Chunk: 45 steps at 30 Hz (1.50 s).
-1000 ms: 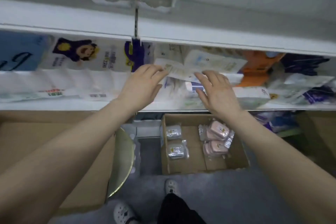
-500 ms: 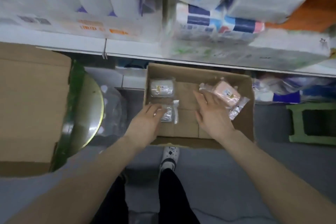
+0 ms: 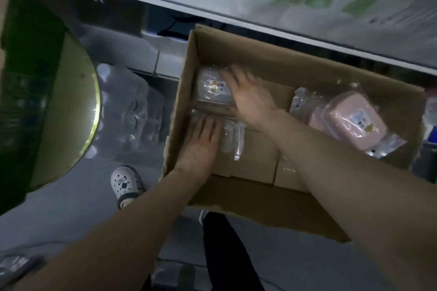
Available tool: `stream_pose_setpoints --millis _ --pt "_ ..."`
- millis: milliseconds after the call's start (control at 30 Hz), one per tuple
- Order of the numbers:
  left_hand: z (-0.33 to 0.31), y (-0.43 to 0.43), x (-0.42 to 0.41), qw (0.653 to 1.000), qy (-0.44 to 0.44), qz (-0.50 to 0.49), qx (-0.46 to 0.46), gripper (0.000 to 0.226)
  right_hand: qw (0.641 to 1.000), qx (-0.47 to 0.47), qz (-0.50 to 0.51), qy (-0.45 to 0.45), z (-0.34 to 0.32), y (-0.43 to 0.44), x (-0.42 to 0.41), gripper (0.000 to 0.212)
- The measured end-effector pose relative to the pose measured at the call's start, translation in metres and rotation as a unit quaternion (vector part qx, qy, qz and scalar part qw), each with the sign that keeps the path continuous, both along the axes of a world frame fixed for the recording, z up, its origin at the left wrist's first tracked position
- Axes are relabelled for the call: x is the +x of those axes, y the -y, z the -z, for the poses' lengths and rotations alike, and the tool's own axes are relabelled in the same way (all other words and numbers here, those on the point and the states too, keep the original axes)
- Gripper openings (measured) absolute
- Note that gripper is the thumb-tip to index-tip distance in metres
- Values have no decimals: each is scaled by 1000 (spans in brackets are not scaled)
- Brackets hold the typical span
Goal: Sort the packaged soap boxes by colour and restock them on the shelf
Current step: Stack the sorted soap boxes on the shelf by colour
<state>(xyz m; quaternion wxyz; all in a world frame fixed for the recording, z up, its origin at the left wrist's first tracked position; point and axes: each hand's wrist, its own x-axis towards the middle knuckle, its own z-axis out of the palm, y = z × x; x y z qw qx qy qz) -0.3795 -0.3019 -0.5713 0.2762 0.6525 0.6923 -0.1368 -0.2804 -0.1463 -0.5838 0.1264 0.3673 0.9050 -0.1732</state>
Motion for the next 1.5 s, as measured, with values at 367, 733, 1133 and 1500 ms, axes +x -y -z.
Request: stream_pose_setpoints --millis 367,733,1133,1500 --pt "24 -10 -3 997 -53 35 35 93 992 -22 121 -26 25 4 37 104" --pt "24 -24 -2 996 1 -82 22 101 944 -71 322 -30 16 33 91 95" --pt "28 -16 9 997 -23 -70 4 100 983 -113 143 -18 21 28 95 97" --pt "18 -22 5 995 -15 65 72 85 985 -28 170 12 27 12 91 95"
